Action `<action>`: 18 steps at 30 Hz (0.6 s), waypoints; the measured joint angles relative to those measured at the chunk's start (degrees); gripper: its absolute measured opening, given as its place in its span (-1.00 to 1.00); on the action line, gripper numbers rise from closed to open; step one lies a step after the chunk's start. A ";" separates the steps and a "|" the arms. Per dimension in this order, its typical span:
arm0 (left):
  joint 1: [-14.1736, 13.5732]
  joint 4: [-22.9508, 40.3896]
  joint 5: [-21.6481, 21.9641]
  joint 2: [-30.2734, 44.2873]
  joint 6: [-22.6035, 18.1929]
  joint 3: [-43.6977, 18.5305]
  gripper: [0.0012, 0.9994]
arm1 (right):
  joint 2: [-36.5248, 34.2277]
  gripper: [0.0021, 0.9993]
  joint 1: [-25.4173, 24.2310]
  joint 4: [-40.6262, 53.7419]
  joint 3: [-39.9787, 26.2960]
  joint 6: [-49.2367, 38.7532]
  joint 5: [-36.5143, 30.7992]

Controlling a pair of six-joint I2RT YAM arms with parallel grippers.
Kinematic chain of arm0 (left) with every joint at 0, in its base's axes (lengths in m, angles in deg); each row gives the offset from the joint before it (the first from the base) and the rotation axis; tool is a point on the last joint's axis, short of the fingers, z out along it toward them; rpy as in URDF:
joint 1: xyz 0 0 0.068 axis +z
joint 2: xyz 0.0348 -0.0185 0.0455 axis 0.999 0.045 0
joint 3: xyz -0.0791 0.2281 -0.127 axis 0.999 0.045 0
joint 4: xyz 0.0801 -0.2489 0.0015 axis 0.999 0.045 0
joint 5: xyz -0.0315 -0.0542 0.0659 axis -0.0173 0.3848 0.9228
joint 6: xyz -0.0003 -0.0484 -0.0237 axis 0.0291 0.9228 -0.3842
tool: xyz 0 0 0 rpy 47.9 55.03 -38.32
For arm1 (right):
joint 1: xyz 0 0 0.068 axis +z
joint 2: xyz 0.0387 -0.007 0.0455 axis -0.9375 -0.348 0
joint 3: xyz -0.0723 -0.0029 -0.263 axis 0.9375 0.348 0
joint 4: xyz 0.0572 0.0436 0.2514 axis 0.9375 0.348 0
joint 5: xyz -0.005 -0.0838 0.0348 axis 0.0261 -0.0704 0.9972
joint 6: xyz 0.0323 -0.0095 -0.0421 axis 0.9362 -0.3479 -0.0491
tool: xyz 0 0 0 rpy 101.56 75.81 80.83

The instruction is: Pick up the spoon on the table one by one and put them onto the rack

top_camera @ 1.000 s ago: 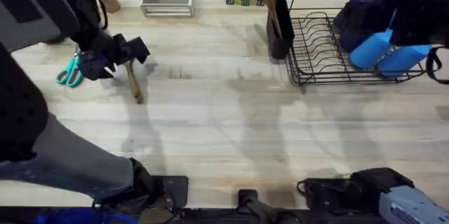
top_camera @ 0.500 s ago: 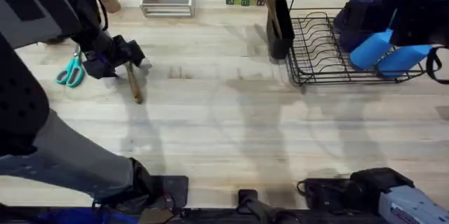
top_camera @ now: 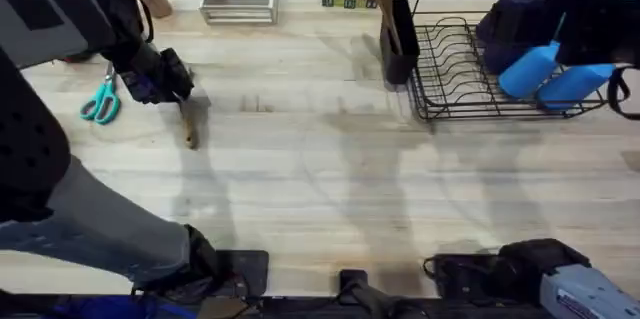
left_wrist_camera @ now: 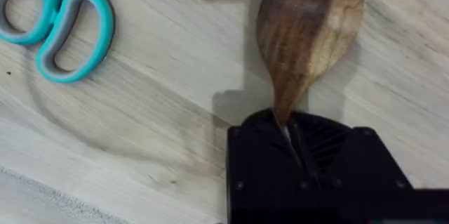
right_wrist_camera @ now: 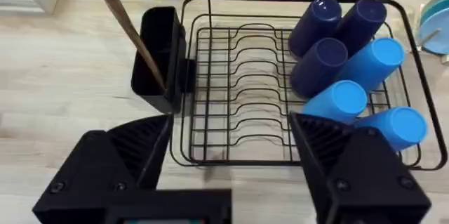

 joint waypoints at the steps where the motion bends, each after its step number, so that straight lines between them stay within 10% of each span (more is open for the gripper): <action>1: 0.00 0.00 0.00 0.00 -0.02 0.00 -0.91 | 0.00 0.98 -0.02 0.00 0.00 0.00 0.00; 18: -3.16 2.20 0.12 -0.50 -1.35 -0.50 -0.92 | 0.00 0.98 -0.01 0.00 0.00 0.00 0.00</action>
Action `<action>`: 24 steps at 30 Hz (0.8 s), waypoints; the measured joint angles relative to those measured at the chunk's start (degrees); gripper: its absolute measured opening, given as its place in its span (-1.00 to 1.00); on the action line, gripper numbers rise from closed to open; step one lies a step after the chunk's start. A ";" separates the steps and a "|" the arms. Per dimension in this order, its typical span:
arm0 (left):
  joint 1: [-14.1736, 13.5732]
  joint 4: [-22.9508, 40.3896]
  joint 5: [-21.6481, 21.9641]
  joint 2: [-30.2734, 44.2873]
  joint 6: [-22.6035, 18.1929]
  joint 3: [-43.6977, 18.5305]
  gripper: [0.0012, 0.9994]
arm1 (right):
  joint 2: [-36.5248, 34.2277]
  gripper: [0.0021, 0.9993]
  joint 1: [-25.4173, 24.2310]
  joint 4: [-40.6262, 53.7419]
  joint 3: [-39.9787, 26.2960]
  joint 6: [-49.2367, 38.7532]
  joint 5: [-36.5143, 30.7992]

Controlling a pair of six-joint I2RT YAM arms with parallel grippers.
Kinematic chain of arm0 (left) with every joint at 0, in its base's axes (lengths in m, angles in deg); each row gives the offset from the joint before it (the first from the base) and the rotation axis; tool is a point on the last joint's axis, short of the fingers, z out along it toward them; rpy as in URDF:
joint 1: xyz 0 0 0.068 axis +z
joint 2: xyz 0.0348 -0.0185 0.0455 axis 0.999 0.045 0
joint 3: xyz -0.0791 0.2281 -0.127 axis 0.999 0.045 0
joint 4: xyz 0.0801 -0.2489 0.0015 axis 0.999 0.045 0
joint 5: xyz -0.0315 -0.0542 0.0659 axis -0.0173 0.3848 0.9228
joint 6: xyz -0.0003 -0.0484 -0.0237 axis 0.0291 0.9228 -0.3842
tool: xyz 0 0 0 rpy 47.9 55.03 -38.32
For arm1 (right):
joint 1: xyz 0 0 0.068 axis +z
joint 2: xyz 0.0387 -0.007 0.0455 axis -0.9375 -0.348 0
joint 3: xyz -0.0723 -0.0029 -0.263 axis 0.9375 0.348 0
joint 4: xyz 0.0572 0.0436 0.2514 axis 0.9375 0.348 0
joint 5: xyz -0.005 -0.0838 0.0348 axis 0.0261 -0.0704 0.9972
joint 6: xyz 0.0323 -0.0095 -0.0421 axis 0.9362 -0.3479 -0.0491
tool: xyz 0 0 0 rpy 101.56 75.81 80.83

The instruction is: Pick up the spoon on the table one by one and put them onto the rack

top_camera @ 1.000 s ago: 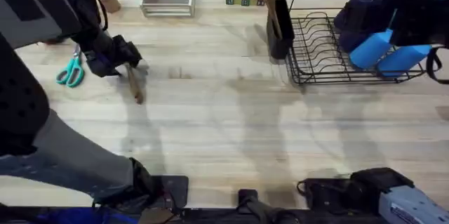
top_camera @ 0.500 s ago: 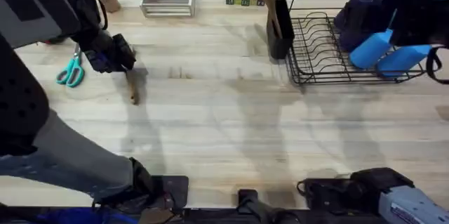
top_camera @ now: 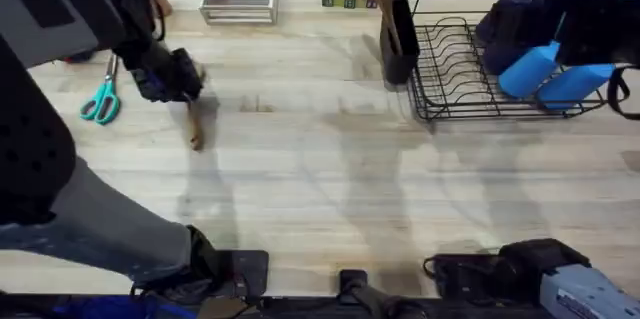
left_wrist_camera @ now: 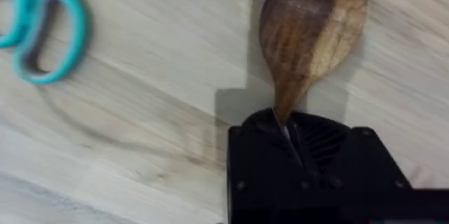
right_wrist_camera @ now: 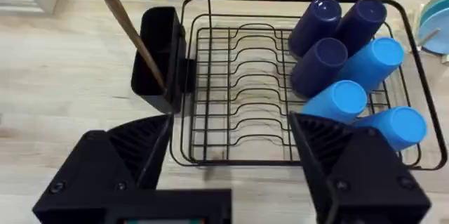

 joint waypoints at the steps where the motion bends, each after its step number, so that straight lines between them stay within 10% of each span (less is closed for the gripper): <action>1: -0.88 0.25 -0.33 -0.48 -0.06 0.02 -0.92 | 0.00 0.98 0.01 0.00 0.00 0.00 0.00; 24: -18.52 -9.58 -5.20 -23.61 -0.42 0.02 -0.92 | 0.00 0.98 -0.01 0.00 0.00 0.00 0.00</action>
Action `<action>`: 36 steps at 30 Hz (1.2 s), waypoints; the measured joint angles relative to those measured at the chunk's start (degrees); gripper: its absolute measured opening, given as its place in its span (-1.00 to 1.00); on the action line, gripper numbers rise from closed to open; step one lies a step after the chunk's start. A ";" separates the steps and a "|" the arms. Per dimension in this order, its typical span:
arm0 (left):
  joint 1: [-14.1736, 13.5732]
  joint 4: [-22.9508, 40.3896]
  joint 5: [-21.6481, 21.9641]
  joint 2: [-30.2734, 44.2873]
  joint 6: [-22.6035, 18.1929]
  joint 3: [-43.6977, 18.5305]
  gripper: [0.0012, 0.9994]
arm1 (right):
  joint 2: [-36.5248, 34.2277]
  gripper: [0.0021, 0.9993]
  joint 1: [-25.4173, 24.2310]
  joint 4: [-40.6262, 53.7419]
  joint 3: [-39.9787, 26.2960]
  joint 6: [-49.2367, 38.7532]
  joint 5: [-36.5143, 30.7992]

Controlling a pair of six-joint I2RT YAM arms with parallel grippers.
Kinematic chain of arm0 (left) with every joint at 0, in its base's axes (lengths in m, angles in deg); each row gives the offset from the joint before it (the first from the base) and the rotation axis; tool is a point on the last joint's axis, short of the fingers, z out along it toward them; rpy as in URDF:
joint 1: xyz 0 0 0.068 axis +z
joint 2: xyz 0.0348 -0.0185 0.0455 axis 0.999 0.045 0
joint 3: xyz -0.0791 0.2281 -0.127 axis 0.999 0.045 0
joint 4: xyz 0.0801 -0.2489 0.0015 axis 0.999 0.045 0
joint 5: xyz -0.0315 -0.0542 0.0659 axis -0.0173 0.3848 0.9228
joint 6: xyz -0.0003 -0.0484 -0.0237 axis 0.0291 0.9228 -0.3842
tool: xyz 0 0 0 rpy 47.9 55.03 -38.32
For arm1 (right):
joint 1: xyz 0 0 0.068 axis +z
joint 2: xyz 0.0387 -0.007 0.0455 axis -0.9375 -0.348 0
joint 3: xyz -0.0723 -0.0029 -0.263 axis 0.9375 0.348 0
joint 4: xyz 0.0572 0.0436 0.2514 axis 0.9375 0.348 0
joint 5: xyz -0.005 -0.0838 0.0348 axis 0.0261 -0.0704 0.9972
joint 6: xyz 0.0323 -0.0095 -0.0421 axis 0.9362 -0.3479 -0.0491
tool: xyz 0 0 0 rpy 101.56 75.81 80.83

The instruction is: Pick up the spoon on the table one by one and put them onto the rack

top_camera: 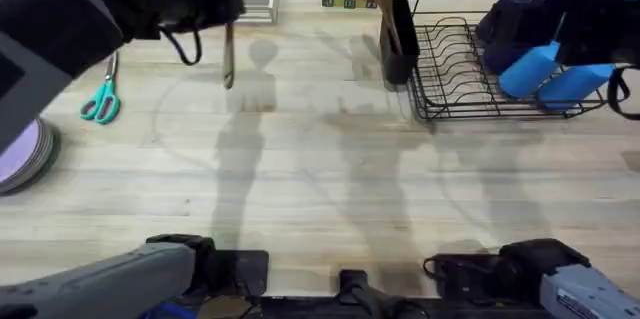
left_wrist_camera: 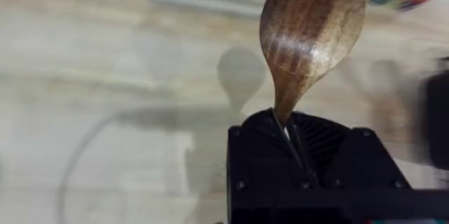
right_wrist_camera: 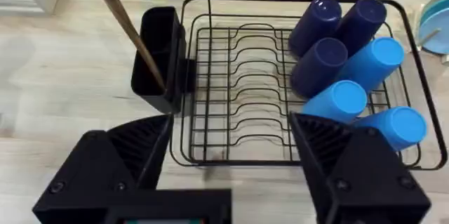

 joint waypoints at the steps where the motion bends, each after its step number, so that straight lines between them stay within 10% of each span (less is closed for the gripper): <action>1: -0.98 -1.21 -0.70 -0.39 0.00 0.00 -0.92 | 0.01 0.98 0.01 0.00 0.00 0.00 0.00; 14: -10.46 -17.07 -9.62 -0.83 0.00 0.00 -0.92 | 0.00 0.98 0.02 0.02 0.00 0.00 0.00; 36: -21.81 -37.76 -11.09 -0.83 0.00 0.00 -0.92 | 0.00 0.98 0.02 0.02 0.00 0.00 0.00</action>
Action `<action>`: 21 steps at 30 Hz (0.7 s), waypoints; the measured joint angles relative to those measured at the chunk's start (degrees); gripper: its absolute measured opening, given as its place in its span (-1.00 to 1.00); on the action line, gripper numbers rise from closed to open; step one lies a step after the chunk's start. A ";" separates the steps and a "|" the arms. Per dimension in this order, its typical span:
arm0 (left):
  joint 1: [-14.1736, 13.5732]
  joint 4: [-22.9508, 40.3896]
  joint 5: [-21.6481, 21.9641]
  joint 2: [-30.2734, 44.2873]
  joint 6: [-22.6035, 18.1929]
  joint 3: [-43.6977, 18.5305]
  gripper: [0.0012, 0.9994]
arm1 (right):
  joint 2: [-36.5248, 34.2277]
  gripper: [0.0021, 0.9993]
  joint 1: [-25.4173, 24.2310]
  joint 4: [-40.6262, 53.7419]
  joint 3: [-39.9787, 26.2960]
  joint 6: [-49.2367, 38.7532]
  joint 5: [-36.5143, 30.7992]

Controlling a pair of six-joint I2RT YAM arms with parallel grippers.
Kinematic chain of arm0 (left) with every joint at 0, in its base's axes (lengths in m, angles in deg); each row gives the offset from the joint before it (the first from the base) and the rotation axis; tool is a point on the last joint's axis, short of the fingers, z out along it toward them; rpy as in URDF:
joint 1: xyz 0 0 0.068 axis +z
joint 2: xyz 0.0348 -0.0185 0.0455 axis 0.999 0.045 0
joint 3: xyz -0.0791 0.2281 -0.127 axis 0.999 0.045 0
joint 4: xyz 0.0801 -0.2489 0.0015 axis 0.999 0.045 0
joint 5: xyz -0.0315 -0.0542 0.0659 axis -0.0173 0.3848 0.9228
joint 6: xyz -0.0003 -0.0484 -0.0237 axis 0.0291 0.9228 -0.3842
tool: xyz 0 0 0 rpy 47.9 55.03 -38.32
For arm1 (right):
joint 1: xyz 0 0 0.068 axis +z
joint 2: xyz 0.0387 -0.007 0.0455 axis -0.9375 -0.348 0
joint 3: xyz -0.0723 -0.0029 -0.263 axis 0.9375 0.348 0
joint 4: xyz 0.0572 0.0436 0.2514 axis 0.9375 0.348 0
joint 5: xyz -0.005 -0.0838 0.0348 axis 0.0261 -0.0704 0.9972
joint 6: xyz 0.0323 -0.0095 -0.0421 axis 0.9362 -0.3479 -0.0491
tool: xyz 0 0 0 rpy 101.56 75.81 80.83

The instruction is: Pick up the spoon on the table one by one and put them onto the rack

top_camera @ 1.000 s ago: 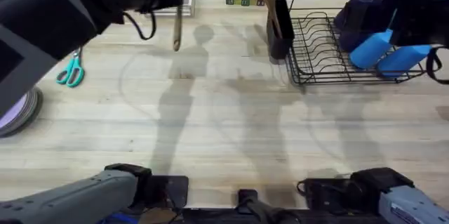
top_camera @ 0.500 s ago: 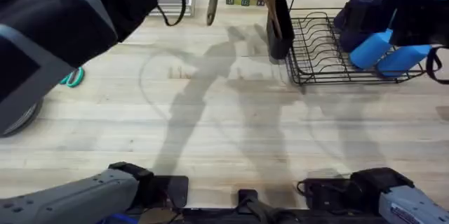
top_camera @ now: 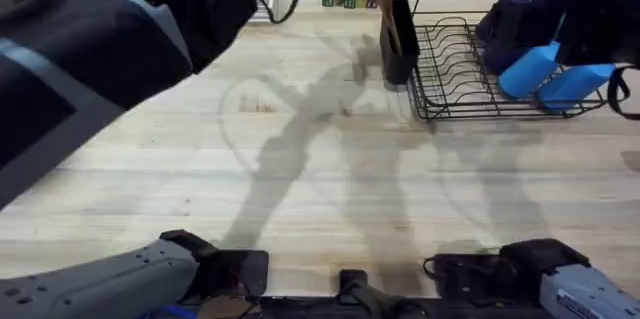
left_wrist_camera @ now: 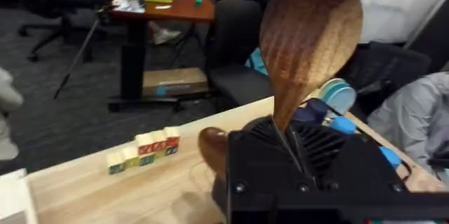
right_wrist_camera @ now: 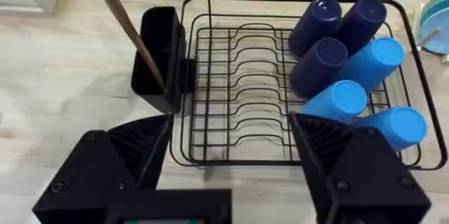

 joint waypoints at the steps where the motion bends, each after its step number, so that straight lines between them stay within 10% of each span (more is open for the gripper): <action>1: -0.46 -0.33 0.00 0.00 0.00 0.00 -0.92 | 0.00 0.99 0.00 0.00 0.00 0.00 0.00; 21: -11.35 -16.68 -0.33 10.59 -4.46 0.00 -0.91 | 0.00 0.99 -0.02 0.00 0.00 0.00 -0.02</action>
